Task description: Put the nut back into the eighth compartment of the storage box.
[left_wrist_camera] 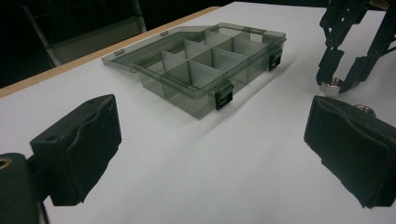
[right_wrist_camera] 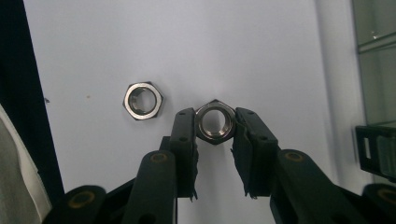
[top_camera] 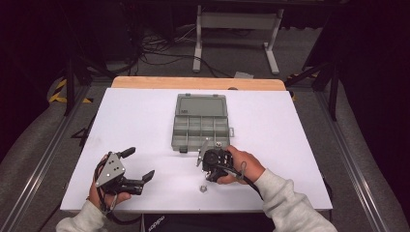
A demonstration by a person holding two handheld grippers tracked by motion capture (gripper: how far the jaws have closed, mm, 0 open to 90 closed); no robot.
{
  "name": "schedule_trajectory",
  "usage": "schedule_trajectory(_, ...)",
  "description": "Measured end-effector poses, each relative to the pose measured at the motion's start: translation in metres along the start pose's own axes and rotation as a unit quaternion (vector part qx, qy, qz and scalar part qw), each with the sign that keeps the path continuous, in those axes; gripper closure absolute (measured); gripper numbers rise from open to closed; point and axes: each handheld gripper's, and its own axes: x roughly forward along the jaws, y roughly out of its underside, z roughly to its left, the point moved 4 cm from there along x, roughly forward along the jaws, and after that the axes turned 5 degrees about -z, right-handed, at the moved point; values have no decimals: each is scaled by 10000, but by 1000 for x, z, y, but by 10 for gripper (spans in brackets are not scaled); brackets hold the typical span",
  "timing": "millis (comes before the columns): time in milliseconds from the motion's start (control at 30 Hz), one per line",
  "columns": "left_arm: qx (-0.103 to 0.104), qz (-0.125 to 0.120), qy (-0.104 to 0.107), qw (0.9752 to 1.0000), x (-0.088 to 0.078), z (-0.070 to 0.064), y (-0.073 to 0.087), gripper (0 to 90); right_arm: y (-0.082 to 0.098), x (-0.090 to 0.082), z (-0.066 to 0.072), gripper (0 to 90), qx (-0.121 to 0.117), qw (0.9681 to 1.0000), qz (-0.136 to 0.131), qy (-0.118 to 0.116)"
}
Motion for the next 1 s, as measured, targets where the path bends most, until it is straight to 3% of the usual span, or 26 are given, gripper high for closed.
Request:
schedule_trajectory(500, 2, -1, -1, 10000, -1, 0, 0, 46, 3, -31, -16, 703, 66, 9994, -118, 319)
schedule_trajectory(1000, 5, 2, 0, 10000, -1, 0, 0, 46, 12, -54, -41, 703, 383, 9973, -245, 578)
